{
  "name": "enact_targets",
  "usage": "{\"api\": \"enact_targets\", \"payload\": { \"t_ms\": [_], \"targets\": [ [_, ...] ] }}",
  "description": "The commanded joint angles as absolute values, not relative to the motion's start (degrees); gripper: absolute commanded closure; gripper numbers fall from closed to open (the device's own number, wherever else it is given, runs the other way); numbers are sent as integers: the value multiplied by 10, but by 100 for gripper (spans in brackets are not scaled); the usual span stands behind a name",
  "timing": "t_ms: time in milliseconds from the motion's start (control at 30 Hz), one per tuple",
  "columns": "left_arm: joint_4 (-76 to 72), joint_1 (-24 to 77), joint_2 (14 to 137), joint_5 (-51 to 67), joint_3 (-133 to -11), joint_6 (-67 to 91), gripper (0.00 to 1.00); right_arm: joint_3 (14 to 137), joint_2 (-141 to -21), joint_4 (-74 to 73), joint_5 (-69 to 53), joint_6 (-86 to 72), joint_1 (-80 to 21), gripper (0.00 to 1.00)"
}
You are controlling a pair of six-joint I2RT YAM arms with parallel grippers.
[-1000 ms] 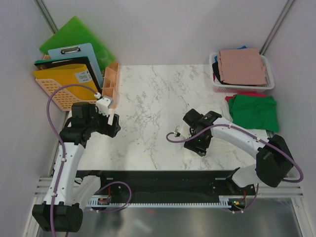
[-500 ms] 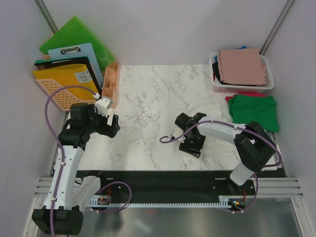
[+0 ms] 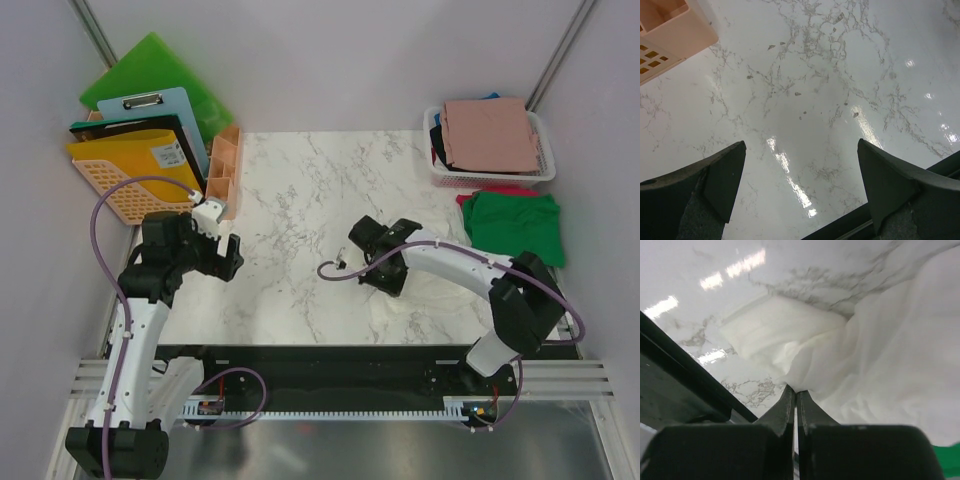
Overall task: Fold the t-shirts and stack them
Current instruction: Move the tshirt to the center of the board
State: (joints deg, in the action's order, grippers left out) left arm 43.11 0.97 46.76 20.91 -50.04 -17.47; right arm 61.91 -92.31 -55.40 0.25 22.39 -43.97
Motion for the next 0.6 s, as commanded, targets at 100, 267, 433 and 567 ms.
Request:
{"api": "enact_targets", "payload": {
  "t_ms": [100, 267, 433, 567],
  "targets": [
    [417, 7, 471, 218, -497, -192, 0, 811, -847, -604, 1, 192, -489, 100],
    [417, 8, 470, 216, -497, -190, 0, 935, -845, -615, -70, 224, -506, 100],
    [417, 7, 457, 207, -489, -192, 0, 1004, -821, -553, -140, 244, -505, 100],
    [417, 4, 455, 207, -489, -192, 0, 1024, -799, -486, -147, 245, -506, 100]
  ]
}}
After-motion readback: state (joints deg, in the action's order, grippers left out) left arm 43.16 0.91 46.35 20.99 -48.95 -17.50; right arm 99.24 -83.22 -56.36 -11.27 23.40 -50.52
